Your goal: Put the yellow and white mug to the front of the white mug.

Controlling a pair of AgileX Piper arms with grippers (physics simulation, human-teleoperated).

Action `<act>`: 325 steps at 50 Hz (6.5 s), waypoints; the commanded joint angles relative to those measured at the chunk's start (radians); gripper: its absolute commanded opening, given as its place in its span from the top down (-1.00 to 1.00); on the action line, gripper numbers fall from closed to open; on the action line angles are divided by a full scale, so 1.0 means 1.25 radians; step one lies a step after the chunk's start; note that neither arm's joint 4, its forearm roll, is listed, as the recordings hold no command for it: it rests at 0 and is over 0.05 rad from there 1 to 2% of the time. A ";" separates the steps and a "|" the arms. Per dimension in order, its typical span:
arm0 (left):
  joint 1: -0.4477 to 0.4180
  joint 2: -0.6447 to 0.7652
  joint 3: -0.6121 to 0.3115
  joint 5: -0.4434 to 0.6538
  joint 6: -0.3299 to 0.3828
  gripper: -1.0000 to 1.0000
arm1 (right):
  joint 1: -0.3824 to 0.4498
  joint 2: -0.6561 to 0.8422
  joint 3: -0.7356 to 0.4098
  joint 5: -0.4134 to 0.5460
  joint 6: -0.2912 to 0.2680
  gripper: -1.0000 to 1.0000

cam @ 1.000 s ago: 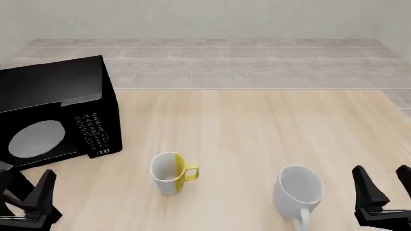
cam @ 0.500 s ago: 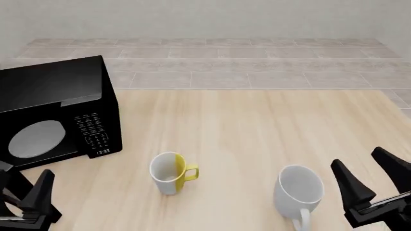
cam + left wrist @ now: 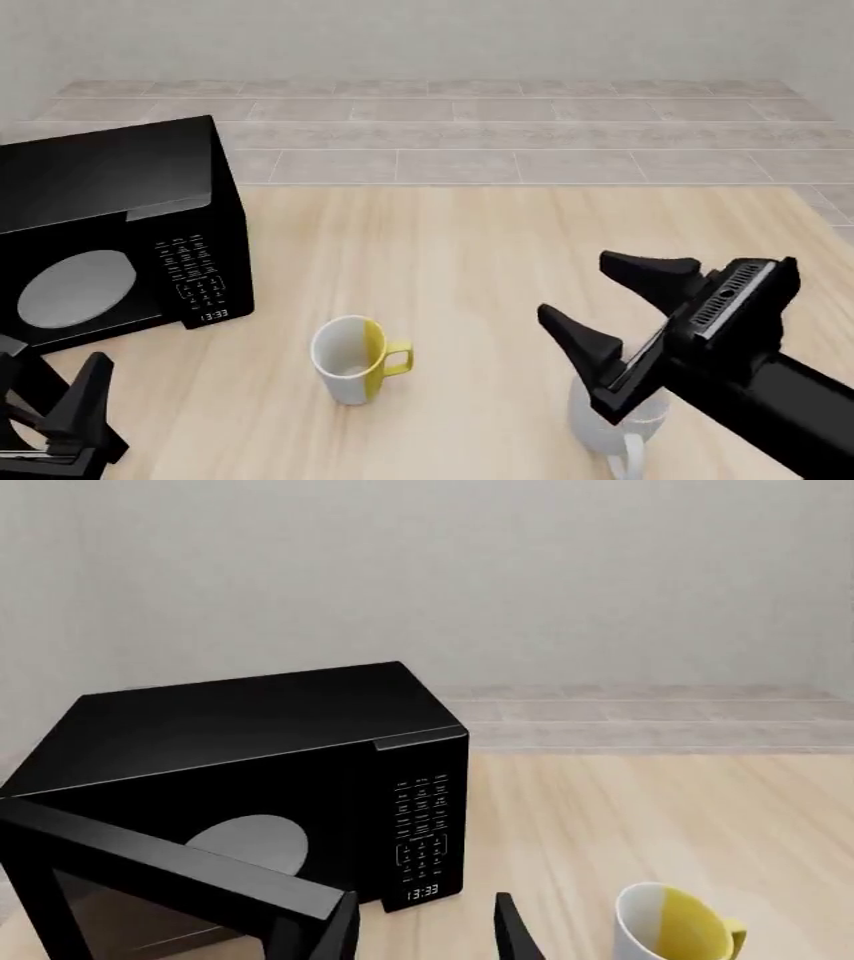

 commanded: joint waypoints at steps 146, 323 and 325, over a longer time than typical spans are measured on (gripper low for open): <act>0.000 0.000 0.000 0.000 0.000 -1.00 | 0.140 0.850 -0.441 0.179 -0.203 1.00; 0.000 0.000 0.000 0.000 0.000 -1.00 | -0.489 0.725 -0.257 0.063 -0.144 1.00; 0.000 0.000 0.000 0.000 0.000 -1.00 | -0.487 0.727 -0.256 0.063 -0.141 1.00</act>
